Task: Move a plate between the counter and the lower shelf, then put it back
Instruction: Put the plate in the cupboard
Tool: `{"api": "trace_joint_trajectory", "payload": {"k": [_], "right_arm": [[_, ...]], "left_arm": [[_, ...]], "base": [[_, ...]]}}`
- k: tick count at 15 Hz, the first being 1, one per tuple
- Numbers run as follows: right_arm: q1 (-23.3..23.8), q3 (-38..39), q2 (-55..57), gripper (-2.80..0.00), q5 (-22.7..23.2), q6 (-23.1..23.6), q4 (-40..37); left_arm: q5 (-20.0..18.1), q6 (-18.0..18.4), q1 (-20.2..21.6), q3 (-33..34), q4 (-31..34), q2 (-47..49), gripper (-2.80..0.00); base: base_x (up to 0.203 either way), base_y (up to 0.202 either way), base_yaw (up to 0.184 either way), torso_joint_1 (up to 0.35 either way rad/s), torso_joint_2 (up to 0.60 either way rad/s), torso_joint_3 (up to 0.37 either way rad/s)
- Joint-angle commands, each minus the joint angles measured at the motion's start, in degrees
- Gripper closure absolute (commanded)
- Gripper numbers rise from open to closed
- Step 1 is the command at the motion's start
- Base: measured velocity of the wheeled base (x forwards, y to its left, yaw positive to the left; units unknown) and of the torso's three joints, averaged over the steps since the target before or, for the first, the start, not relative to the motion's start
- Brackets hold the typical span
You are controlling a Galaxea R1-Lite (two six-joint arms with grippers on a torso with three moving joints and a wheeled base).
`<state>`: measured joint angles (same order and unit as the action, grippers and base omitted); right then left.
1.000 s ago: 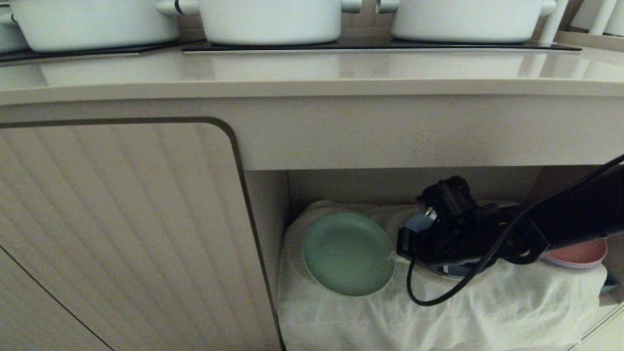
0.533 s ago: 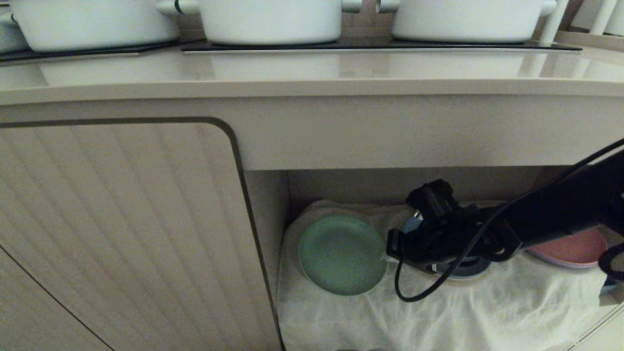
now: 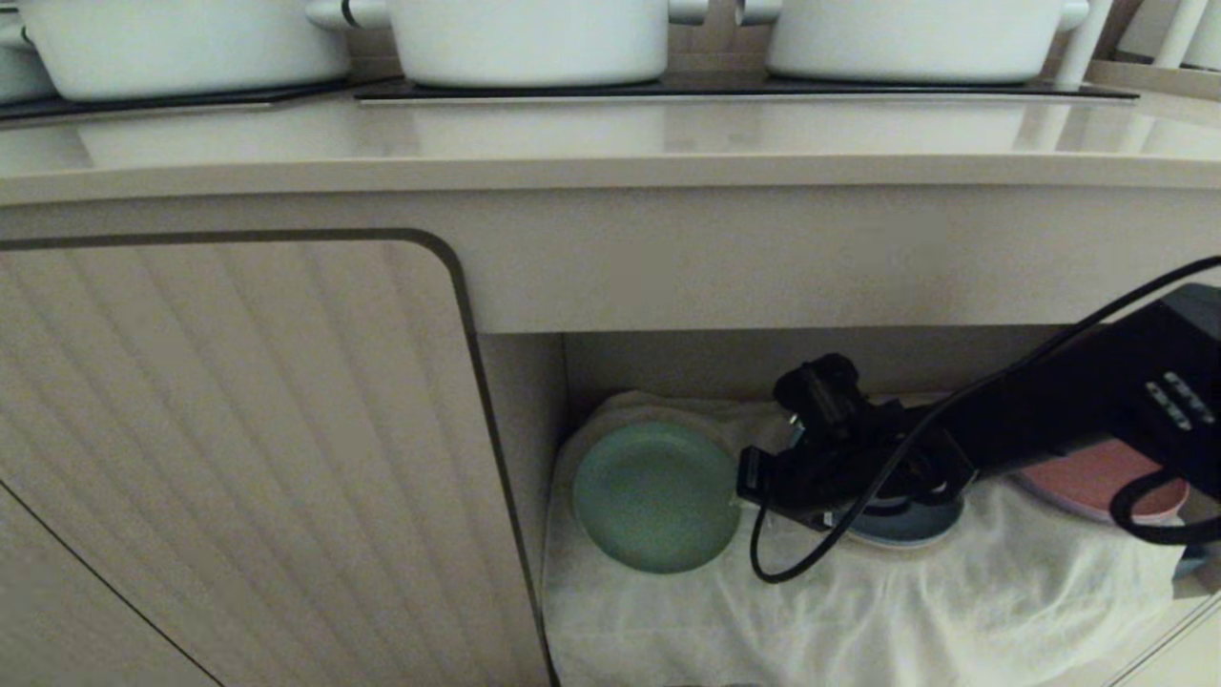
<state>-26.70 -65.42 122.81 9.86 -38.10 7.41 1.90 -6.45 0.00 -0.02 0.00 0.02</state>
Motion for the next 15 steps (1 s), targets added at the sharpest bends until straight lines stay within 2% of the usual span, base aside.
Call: {"api": "trace_joint_trajectory", "payload": {"k": [1, 15], "right_arm": [[-0.02, -0.68, 1.05, 0.0, -0.09, -0.22, 0.11], [1.21, -3.66, 4.28, 0.0, -2.66, -2.31, 0.59]], "left_arm": [[0.03, -0.06, 0.0, 0.01, 0.0, -0.02, 0.0], [0.03, -0.06, 0.0, 0.02, 0.0, -0.02, 0.0]], "base": [[0.0, 0.0, 0.0, 0.0, 0.0, 0.0], [0.0, 0.0, 0.0, 0.0, 0.0, 0.0]]}}
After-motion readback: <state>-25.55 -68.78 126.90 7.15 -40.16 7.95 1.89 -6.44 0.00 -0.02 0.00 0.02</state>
